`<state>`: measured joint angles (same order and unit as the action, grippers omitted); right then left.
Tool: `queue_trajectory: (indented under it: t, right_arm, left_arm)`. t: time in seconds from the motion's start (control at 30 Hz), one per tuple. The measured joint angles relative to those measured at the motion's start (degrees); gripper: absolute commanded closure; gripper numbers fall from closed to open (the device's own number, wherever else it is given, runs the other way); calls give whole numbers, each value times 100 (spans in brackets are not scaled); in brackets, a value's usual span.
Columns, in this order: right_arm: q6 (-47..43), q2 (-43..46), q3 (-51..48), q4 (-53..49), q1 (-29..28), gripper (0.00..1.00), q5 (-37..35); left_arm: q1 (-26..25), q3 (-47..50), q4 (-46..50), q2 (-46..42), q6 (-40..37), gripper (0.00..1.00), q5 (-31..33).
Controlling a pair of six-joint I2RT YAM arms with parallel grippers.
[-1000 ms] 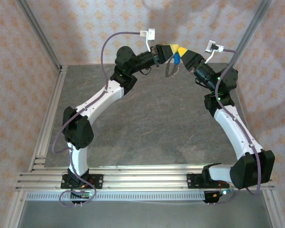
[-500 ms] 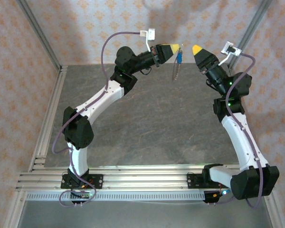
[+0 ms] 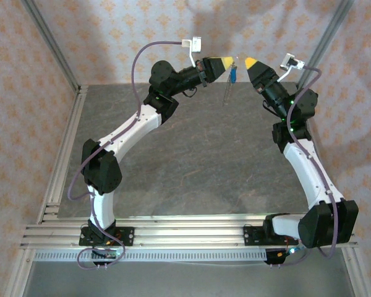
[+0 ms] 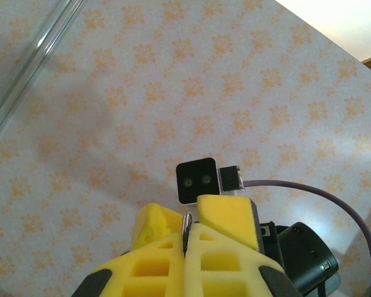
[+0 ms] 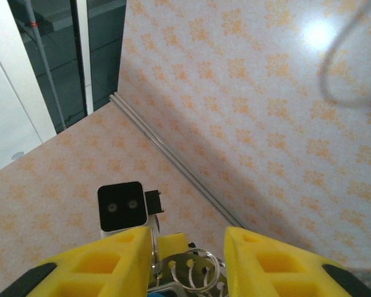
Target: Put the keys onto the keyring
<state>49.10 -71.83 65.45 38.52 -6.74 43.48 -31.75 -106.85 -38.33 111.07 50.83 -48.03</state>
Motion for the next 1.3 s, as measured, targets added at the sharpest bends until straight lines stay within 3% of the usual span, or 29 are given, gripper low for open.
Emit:
queue_trajectory:
  t: [0.47, 0.9, 1.17, 1.3]
  right_arm:
    - [42, -295, 90, 186, -365, 67, -7]
    - [76, -313, 175, 293, -420, 100, -15]
    - [33, -334, 214, 245, -420, 100, 4]
    - [-50, -358, 334, 55, -345, 100, 151]
  left_arm:
    - [-2, 0, -9, 0, 15, 100, 2]
    - [-2, 0, -9, 0, 15, 100, 22]
    - [-2, -9, 28, 0, 0, 100, 48]
    - [0, -92, 243, -2, -184, 81, 48]
